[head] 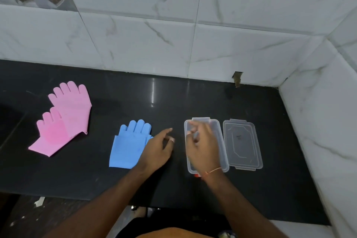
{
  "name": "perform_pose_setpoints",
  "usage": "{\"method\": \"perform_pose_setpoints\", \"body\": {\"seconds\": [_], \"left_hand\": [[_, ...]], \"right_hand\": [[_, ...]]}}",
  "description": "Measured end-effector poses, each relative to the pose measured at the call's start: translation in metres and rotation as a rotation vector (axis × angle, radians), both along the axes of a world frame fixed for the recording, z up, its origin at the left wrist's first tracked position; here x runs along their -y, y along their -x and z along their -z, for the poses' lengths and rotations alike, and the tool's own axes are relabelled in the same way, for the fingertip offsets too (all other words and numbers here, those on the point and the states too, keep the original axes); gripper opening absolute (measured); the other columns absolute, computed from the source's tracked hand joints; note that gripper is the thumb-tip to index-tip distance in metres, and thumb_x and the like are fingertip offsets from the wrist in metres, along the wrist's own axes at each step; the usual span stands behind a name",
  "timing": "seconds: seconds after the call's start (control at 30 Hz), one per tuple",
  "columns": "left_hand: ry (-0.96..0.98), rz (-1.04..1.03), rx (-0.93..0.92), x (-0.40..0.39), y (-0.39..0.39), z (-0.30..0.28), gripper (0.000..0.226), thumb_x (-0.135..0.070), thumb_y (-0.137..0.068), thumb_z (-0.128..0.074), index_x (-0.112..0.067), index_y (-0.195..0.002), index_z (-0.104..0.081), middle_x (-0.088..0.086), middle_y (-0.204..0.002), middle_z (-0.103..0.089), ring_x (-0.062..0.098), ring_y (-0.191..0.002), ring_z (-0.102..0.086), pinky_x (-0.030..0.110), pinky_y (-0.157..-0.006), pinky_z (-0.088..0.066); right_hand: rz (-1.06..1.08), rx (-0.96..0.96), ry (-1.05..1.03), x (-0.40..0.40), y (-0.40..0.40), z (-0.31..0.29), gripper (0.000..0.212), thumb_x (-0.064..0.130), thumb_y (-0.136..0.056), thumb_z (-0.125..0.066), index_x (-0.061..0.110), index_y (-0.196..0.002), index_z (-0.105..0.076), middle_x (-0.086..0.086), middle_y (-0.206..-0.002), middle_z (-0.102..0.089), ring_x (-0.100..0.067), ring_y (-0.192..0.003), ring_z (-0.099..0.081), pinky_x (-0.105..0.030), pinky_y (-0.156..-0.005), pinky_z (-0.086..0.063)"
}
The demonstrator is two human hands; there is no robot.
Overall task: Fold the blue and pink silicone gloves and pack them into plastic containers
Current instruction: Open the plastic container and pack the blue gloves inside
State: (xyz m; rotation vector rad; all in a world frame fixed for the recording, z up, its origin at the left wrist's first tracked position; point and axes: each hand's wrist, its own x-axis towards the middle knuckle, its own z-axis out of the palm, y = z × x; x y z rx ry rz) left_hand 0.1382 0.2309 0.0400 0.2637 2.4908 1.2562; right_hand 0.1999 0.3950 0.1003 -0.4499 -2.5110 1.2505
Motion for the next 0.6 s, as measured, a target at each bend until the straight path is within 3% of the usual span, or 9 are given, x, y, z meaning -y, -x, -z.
{"method": "perform_pose_setpoints", "body": {"seconds": [0.1, 0.13, 0.2, 0.27, 0.33, 0.4, 0.53, 0.6], "left_hand": [[0.183, -0.065, -0.417, 0.04, 0.003, -0.008, 0.042, -0.026, -0.1, -0.069, -0.022, -0.141, -0.064, -0.008, -0.123, -0.069, 0.007, -0.111, -0.062, 0.017, -0.102, -0.046], [0.229, -0.102, -0.462, 0.055, 0.004, -0.008, 0.046, -0.024, -0.097, -0.072, -0.021, -0.142, -0.064, -0.004, -0.132, -0.066, 0.016, -0.12, -0.06, 0.025, -0.103, -0.045], [0.303, -0.199, -0.369, 0.084, 0.005, -0.007, 0.061, -0.024, -0.093, -0.075, -0.021, -0.151, -0.056, 0.001, -0.156, -0.051, 0.029, -0.142, -0.047, 0.051, -0.112, -0.043], [0.361, -0.279, -0.2, 0.115, 0.01, -0.001, 0.076, -0.028, -0.093, -0.076, -0.019, -0.161, -0.045, 0.008, -0.17, -0.034, 0.037, -0.154, -0.033, 0.061, -0.12, -0.037], [0.313, -0.315, 0.008, 0.142, 0.017, 0.007, 0.089, -0.03, -0.094, -0.077, -0.011, -0.168, -0.03, 0.017, -0.172, -0.028, 0.041, -0.155, -0.034, 0.058, -0.122, -0.037], [0.206, -0.328, 0.203, 0.157, 0.021, 0.012, 0.096, -0.032, -0.096, -0.076, -0.007, -0.17, -0.021, 0.02, -0.169, -0.032, 0.038, -0.151, -0.043, 0.05, -0.119, -0.043], [0.099, -0.308, 0.27, 0.165, 0.025, 0.022, 0.09, -0.031, -0.097, -0.075, -0.005, -0.169, -0.027, 0.013, -0.152, -0.061, 0.028, -0.132, -0.064, 0.034, -0.101, -0.053], [0.061, -0.307, 0.284, 0.168, 0.031, 0.024, 0.086, -0.031, -0.095, -0.079, -0.007, -0.165, -0.037, 0.01, -0.146, -0.067, 0.027, -0.127, -0.068, 0.037, -0.103, -0.055]], "right_hand": [[-0.124, 0.202, 0.222, 0.063, 0.003, 0.011, 0.023, 0.027, -0.096, -0.068, 0.041, -0.113, -0.064, 0.022, -0.104, -0.061, 0.01, -0.097, -0.06, -0.003, -0.076, -0.045], [-0.156, 0.292, 0.29, 0.08, 0.005, 0.017, 0.02, 0.028, -0.095, -0.068, 0.044, -0.105, -0.062, 0.023, -0.101, -0.062, 0.016, -0.095, -0.059, 0.0, -0.072, -0.043], [-0.159, 0.452, 0.4, 0.105, 0.01, 0.034, 0.02, 0.026, -0.094, -0.07, 0.039, -0.1, -0.057, 0.019, -0.099, -0.065, 0.013, -0.085, -0.063, -0.004, -0.064, -0.046], [-0.076, 0.55, 0.487, 0.123, 0.017, 0.048, 0.023, 0.022, -0.094, -0.07, 0.03, -0.108, -0.055, 0.008, -0.109, -0.069, -0.001, -0.092, -0.068, -0.014, -0.072, -0.053], [0.029, 0.611, 0.565, 0.137, 0.024, 0.057, 0.027, 0.02, -0.093, -0.07, 0.023, -0.115, -0.054, -0.002, -0.12, -0.07, -0.019, -0.106, -0.07, -0.036, -0.092, -0.06], [0.103, 0.65, 0.598, 0.145, 0.032, 0.063, 0.029, 0.02, -0.093, -0.07, 0.016, -0.119, -0.057, -0.007, -0.122, -0.07, -0.025, -0.11, -0.069, -0.046, -0.101, -0.058], [0.219, 0.678, 0.67, 0.159, 0.045, 0.065, 0.037, 0.021, -0.092, -0.073, 0.012, -0.126, -0.062, -0.009, -0.12, -0.071, -0.028, -0.105, -0.07, -0.05, -0.095, -0.061], [0.264, 0.67, 0.775, 0.162, 0.049, 0.063, 0.036, 0.016, -0.092, -0.076, 0.012, -0.126, -0.064, -0.008, -0.117, -0.072, -0.025, -0.098, -0.07, -0.044, -0.079, -0.062]]}}
